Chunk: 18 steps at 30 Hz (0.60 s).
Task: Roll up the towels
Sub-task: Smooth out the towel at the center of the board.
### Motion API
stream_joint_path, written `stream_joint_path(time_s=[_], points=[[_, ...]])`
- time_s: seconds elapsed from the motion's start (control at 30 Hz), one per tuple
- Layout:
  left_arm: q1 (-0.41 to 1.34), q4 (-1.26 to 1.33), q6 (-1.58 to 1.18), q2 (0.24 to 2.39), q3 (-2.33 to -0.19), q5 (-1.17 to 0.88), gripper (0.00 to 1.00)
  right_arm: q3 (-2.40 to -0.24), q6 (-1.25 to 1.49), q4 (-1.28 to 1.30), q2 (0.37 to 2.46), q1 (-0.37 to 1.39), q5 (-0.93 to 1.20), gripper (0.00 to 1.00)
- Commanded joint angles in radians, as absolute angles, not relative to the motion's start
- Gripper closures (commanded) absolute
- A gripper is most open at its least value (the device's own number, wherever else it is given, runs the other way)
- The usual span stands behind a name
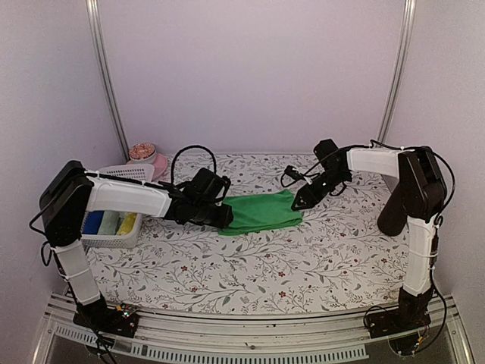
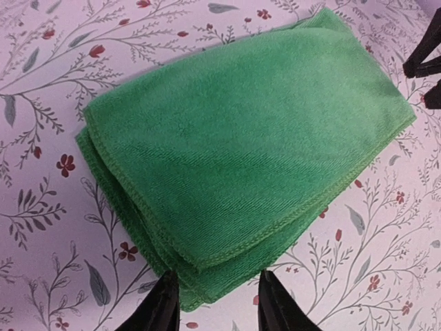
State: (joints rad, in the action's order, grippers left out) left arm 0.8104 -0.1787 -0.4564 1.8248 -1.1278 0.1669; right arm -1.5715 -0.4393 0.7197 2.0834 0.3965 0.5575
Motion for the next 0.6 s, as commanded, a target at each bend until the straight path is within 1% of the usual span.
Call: stream_joint_path(time_s=[0.0, 0.23, 0.57], points=[[0.797, -0.074, -0.547, 1.836, -1.132, 0.114, 0.63, -1.563, -0.454, 0.698, 2.090, 0.397, 0.555, 0.55], [0.784, -0.081, -0.591, 1.856, -1.125, 0.157, 0.66, -1.555, -0.454, 0.690, 2.083, 0.397, 0.554, 0.55], [0.780, -0.059, -0.640, 1.863, -1.087, 0.151, 0.66, -1.554, -0.456, 0.685, 2.085, 0.400, 0.548, 0.55]])
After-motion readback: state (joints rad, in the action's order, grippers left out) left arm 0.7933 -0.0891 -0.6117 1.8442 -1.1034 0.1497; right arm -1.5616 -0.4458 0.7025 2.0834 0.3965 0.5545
